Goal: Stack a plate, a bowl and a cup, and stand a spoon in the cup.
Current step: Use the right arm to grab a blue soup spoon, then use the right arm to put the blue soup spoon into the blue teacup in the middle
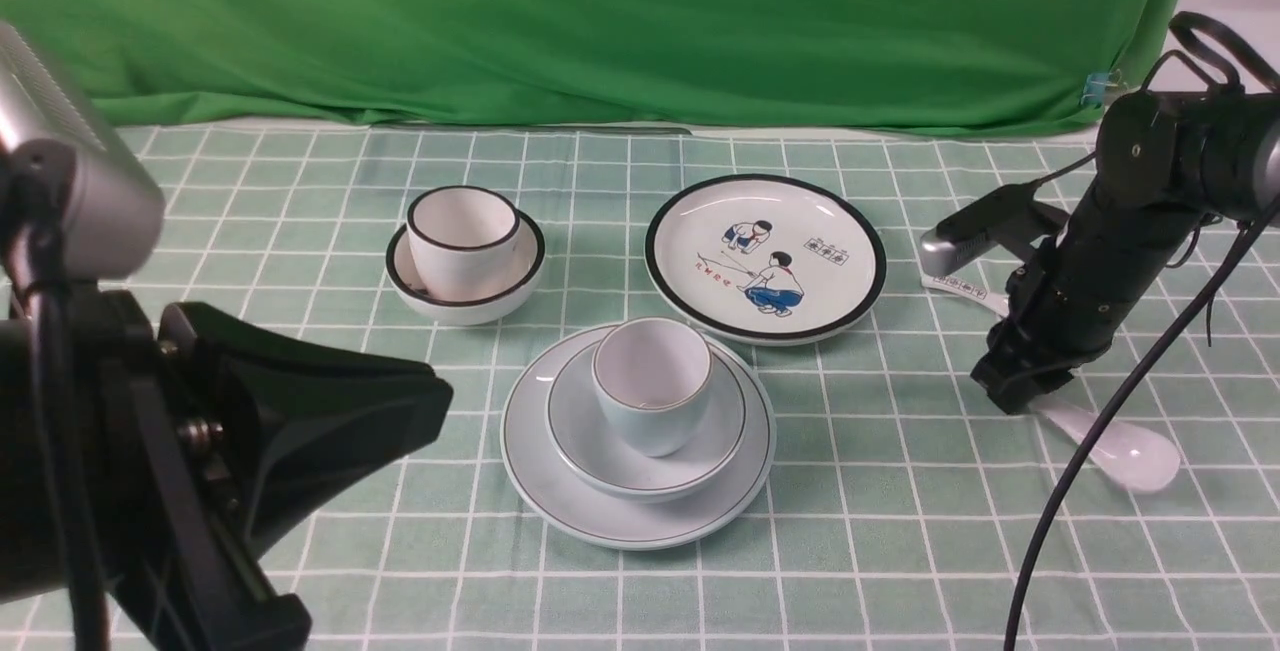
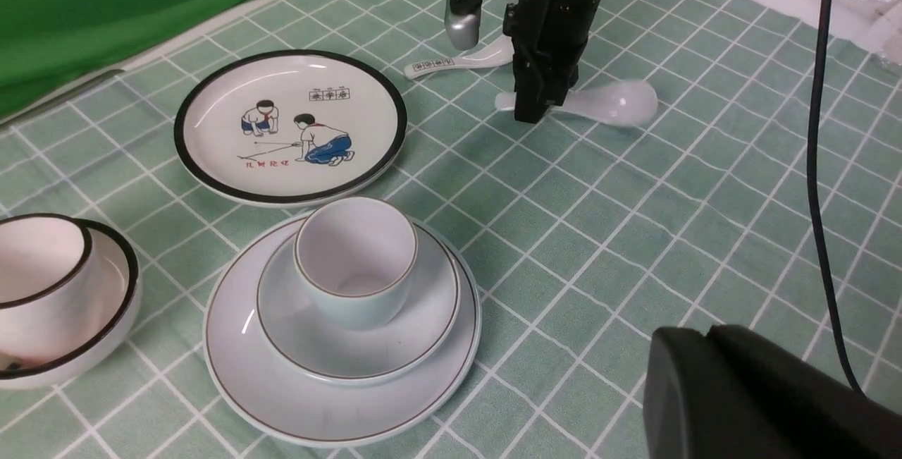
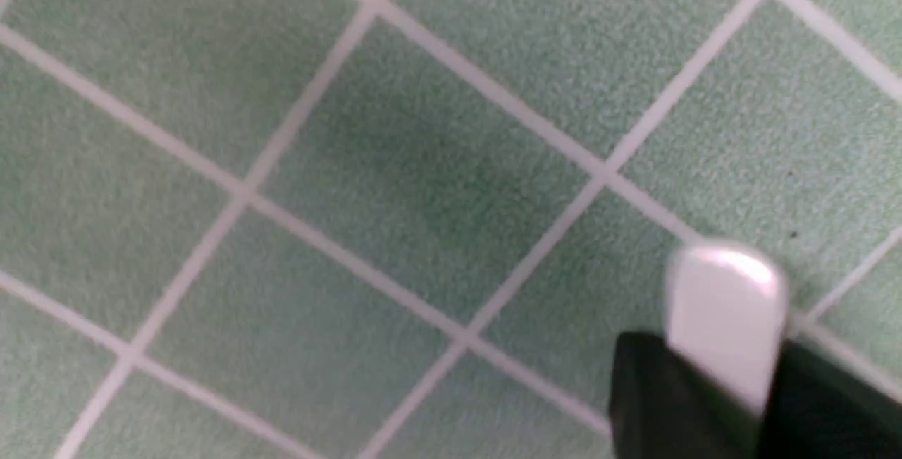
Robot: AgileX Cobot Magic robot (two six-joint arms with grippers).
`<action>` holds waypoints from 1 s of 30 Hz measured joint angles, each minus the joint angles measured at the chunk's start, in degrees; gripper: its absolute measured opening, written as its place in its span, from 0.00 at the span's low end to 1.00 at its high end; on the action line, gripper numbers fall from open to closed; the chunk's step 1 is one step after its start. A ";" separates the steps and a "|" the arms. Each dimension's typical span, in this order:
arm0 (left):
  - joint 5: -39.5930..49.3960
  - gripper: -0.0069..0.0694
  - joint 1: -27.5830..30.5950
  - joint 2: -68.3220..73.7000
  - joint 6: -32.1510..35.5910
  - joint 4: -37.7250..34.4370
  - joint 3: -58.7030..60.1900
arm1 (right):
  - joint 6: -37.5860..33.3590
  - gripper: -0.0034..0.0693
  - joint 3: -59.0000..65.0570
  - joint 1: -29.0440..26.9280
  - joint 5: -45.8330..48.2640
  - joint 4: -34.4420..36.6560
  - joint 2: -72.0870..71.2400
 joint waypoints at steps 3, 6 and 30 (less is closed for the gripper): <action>0.18 0.10 0.00 0.00 0.00 0.00 0.00 | 0.79 0.15 0.00 0.00 1.73 -0.25 -0.33; 0.18 0.10 0.00 0.00 0.00 0.45 0.00 | 4.50 0.15 0.95 0.00 5.28 0.45 -3.87; 0.18 0.10 0.00 0.00 0.05 6.06 0.00 | 16.27 0.15 35.85 38.35 -87.83 14.12 -29.40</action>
